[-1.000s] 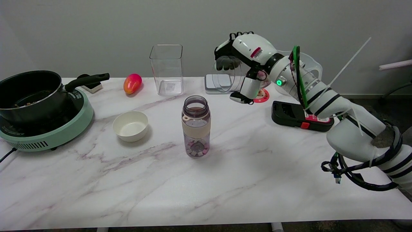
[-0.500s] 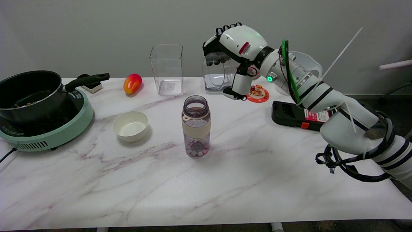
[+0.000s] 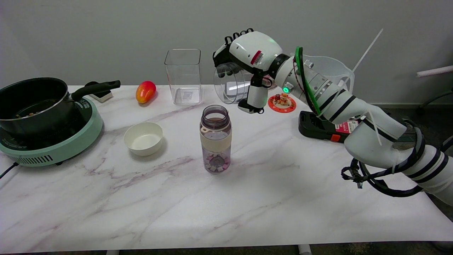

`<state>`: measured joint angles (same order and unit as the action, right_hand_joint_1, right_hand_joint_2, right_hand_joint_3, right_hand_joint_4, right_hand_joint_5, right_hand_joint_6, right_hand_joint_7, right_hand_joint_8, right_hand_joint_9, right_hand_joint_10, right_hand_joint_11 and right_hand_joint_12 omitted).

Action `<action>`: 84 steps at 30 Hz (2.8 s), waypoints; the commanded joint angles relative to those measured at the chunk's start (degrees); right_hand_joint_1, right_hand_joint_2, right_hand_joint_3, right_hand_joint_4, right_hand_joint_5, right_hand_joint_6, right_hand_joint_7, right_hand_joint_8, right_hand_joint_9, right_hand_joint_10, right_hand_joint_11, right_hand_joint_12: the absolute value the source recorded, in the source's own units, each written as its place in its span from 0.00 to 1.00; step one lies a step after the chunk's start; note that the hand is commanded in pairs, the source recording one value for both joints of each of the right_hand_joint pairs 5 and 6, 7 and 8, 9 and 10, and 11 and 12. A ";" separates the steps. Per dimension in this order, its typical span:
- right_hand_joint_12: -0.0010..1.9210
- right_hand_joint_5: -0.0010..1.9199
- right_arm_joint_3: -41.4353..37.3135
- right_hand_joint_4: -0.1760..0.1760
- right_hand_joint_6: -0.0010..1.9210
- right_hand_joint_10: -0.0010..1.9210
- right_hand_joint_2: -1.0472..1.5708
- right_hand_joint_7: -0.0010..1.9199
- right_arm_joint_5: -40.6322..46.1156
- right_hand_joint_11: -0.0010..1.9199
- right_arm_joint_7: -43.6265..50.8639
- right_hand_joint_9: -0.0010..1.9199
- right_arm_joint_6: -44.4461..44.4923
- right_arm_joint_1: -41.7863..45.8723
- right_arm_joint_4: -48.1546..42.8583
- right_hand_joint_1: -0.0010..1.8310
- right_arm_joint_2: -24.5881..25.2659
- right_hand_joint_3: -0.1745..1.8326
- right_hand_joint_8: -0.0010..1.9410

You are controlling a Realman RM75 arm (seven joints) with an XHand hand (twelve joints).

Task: Pour the contents of the measuring cup into the bottle.

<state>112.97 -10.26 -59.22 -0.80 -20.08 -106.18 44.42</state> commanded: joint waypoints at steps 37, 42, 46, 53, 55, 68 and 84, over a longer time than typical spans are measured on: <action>0.54 0.65 10.08 0.50 0.65 0.65 0.35 0.70 -0.34 0.54 14.59 0.65 -2.95 -6.53 -0.07 0.84 1.27 1.00 0.70; 0.54 0.65 10.11 0.50 0.65 0.65 0.35 0.71 -0.34 0.54 16.15 0.65 -2.90 -6.50 -0.16 0.84 1.27 1.00 0.70; 0.54 0.66 9.98 0.50 0.66 0.65 0.36 0.71 -0.23 0.54 17.41 0.65 -2.45 -6.56 -0.16 0.84 1.27 1.00 0.70; 0.54 0.66 9.95 0.50 0.66 0.65 0.36 0.71 -0.34 0.55 18.44 0.65 -2.34 -6.98 -0.15 0.84 1.19 1.00 0.70; 0.55 0.66 9.95 0.50 0.66 0.65 0.37 0.71 -0.34 0.55 19.12 0.65 -2.34 -6.98 -0.15 0.84 1.27 1.00 0.70; 0.55 0.67 10.27 0.50 0.67 0.66 0.37 0.72 -0.02 0.55 21.40 0.66 -2.87 -7.06 -0.16 0.84 1.51 1.00 0.71; 0.55 0.68 10.27 0.50 0.68 0.66 0.39 0.72 -0.23 0.55 22.89 0.66 -3.62 -6.58 -0.15 0.84 1.45 0.99 0.71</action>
<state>123.15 -10.53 -38.57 -3.76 -26.86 -106.34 45.84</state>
